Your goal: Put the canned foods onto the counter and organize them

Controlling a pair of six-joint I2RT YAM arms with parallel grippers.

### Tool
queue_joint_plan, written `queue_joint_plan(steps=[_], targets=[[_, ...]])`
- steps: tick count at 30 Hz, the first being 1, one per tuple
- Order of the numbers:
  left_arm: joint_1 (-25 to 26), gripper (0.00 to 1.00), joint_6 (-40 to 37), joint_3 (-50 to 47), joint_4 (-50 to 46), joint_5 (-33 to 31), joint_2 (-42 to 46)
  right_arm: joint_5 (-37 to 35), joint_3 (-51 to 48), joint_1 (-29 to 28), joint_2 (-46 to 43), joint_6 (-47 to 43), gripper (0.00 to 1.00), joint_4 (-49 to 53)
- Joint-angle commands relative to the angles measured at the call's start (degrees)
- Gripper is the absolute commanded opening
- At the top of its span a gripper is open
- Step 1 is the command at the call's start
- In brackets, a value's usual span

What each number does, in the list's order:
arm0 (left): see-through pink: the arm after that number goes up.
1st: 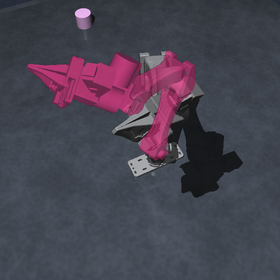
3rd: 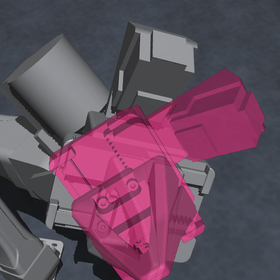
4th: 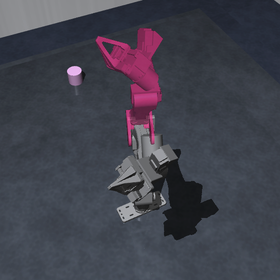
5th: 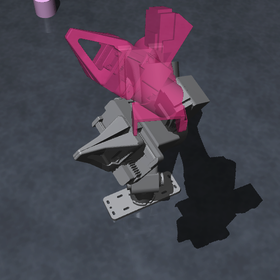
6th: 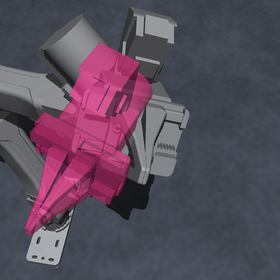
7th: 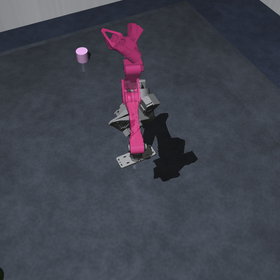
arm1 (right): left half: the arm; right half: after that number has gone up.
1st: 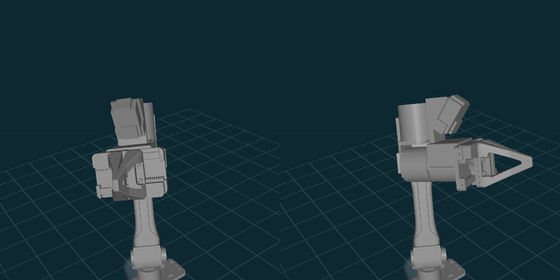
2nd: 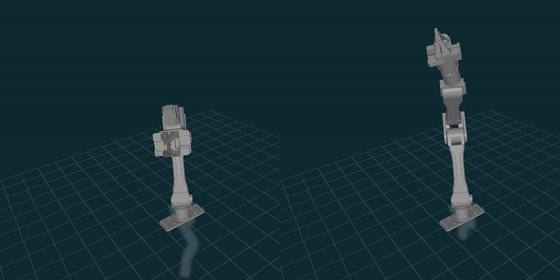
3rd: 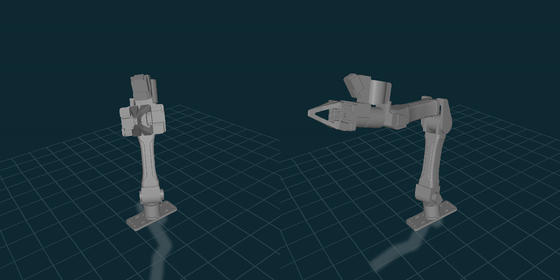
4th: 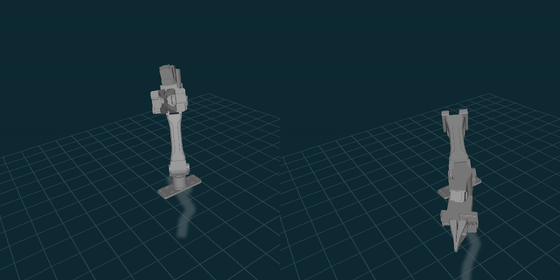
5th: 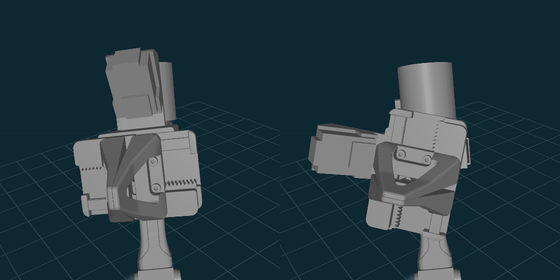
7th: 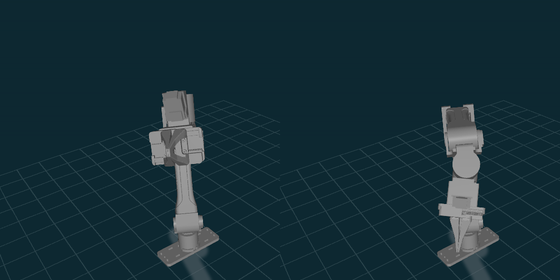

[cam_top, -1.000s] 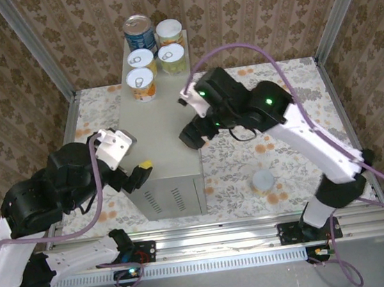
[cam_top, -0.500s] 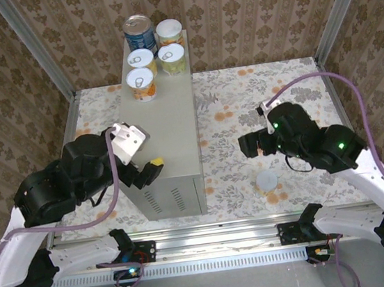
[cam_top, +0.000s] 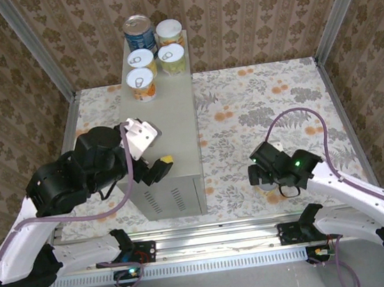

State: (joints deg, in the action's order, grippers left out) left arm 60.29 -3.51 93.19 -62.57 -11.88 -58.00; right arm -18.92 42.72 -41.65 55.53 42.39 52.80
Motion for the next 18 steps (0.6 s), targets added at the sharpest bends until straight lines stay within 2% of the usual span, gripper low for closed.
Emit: queue_joint_plan(steps=[1,12,18], targets=[[0.1,1.0,-1.74,1.95,0.69,0.8,-0.3,-1.67,-3.02,-0.65,1.24,5.97,1.0,-5.96],[0.03,1.0,-2.6,3.08,0.43,1.01,-1.99,-1.52,-8.08,-0.53,6.35,6.65,1.0,-10.51],[0.0,1.0,-2.63,3.76,0.08,0.99,-2.54,-0.22,-8.53,-0.51,8.28,5.95,0.94,-12.38]])
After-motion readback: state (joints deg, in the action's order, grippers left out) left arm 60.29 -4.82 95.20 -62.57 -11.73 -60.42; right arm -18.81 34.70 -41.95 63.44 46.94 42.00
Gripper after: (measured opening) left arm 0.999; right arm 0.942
